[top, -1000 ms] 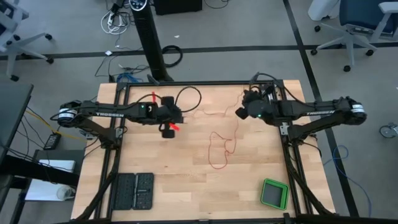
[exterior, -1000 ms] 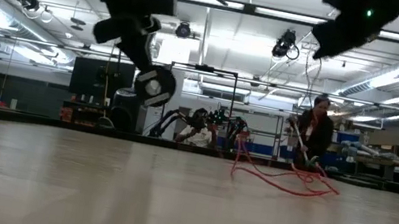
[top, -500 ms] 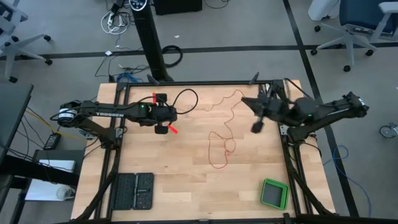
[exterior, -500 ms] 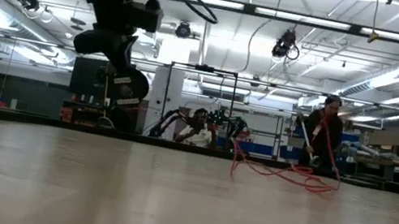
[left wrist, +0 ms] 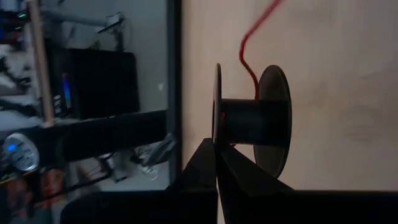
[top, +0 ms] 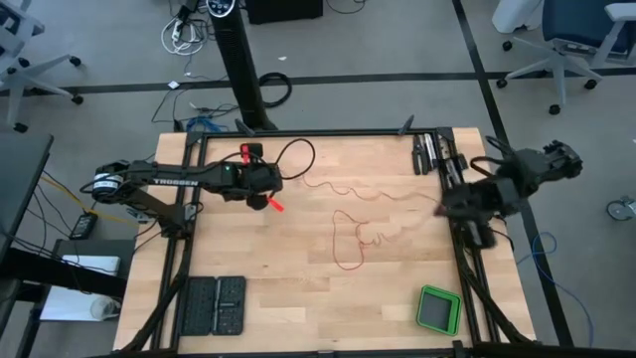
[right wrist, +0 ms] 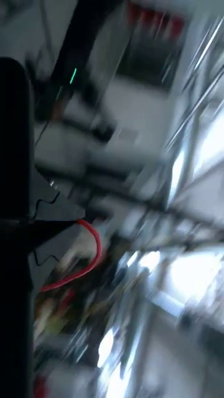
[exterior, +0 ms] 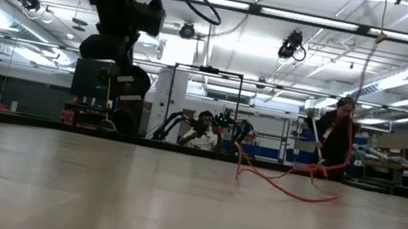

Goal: Coil cords
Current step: Coil the red wire cable onto the black spool

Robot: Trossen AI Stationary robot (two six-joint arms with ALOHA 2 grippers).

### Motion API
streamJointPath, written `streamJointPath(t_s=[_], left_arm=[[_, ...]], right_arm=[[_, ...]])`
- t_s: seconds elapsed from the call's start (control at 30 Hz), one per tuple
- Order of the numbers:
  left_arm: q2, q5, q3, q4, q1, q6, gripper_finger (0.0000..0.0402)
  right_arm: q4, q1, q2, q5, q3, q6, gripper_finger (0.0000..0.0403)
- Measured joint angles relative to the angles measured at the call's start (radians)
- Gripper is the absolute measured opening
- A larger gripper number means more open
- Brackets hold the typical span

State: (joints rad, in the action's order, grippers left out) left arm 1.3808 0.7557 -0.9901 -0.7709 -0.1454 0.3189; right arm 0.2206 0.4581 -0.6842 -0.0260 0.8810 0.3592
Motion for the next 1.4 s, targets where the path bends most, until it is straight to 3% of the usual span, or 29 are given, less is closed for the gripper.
streamJointPath(t_s=[0.37, 0.6, 0.77, 1.2, 1.4], left_arm=[[0.000, 0.201, 0.000, 0.055, -0.003, -0.007, 0.0000], [0.000, 0.222, 0.000, 0.044, -0.041, 0.020, 0.0000], [0.000, 0.262, 0.000, 0.046, -0.076, 0.013, 0.0000], [-0.001, 0.402, 0.000, 0.238, -0.117, -0.009, 0.0000], [-0.001, 0.428, 0.000, 0.467, -0.123, -0.015, 0.0000]], right_arm=[[0.024, 0.071, -0.051, -0.163, 0.000, -0.001, 0.0001], [0.050, 0.100, -0.100, -0.388, 0.000, 0.000, 0.0001], [0.056, 0.131, -0.116, -0.463, 0.000, 0.000, 0.0000], [0.049, 0.165, -0.226, -0.523, 0.000, -0.007, 0.0000], [0.049, 0.165, -0.299, -0.554, 0.000, -0.053, 0.0000]])
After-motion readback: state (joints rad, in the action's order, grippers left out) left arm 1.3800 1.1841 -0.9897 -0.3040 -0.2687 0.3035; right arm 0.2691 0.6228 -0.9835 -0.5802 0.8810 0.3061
